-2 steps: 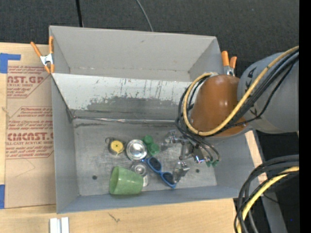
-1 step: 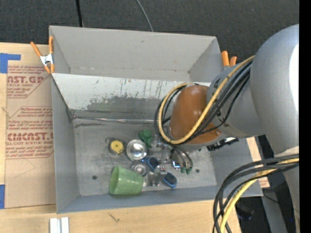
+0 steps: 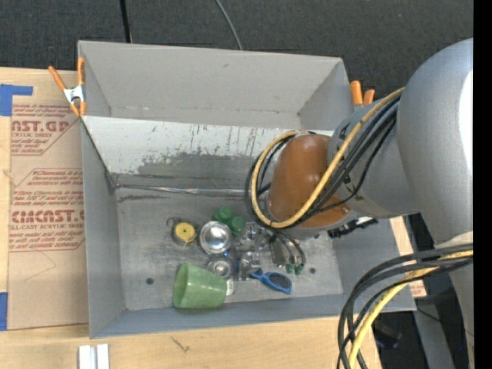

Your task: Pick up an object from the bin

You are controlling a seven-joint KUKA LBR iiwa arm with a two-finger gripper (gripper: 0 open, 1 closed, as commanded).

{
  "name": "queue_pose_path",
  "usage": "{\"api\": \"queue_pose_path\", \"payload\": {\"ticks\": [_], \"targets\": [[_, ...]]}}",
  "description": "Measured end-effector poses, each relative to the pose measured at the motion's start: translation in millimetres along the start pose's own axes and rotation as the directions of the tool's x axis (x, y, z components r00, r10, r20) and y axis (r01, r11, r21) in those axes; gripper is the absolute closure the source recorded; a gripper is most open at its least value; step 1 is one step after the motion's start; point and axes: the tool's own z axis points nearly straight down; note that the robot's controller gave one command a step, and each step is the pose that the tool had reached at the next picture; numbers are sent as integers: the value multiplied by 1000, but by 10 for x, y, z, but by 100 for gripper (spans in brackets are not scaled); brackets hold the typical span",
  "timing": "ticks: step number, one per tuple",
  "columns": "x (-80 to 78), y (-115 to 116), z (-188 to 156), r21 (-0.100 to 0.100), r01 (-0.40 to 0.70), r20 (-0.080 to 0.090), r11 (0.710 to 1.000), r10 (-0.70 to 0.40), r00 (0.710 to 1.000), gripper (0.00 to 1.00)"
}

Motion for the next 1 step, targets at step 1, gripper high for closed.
{"api": "queue_pose_path", "payload": {"ticks": [1], "targets": [[-80, -14, -1248, -1, 35, 2, 999, -35, 999, 100]]}}
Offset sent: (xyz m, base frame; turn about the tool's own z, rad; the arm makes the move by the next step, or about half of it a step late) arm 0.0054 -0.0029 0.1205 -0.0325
